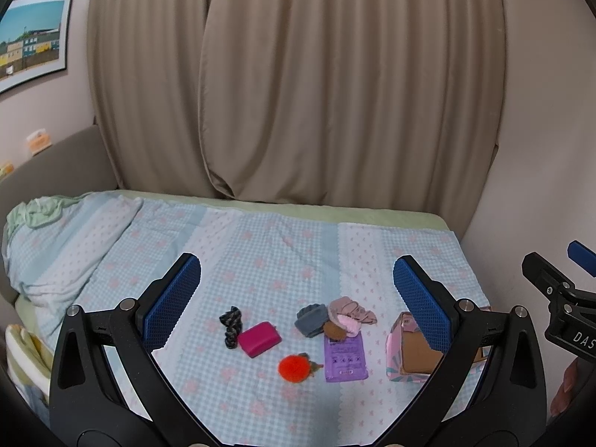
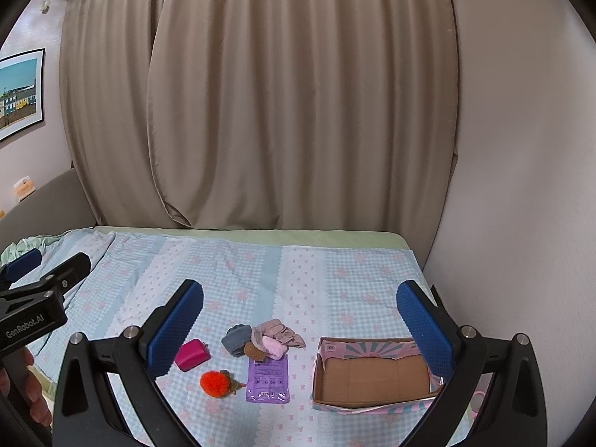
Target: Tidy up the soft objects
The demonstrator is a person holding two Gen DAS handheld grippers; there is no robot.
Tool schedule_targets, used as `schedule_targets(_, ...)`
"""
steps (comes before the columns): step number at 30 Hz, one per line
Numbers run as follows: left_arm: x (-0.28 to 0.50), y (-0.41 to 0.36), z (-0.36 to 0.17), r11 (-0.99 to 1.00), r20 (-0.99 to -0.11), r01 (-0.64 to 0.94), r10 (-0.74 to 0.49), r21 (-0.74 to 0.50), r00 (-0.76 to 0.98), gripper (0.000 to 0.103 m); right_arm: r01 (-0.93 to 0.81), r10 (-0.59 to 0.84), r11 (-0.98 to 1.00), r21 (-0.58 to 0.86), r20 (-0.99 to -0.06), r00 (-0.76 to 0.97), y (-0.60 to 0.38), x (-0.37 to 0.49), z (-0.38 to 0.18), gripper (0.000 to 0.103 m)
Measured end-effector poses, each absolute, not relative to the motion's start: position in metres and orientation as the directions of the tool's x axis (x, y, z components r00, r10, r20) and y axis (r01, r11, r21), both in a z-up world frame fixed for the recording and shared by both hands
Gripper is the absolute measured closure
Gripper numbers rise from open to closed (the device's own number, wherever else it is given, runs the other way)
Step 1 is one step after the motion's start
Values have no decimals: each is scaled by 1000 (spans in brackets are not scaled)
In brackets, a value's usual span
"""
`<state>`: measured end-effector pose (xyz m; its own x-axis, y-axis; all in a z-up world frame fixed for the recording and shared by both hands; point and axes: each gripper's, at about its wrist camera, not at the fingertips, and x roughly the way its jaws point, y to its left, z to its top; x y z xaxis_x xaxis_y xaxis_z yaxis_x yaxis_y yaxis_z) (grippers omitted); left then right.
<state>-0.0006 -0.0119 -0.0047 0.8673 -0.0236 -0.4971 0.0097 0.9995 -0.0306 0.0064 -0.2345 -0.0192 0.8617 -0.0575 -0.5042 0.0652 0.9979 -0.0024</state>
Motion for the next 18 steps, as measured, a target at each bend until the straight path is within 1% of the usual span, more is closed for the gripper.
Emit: schedule_targets(18,-2,-9,-2,999,-503,8,-24,-34,864,1,62,-51,998,3,-502,863,-231,4,-23,0)
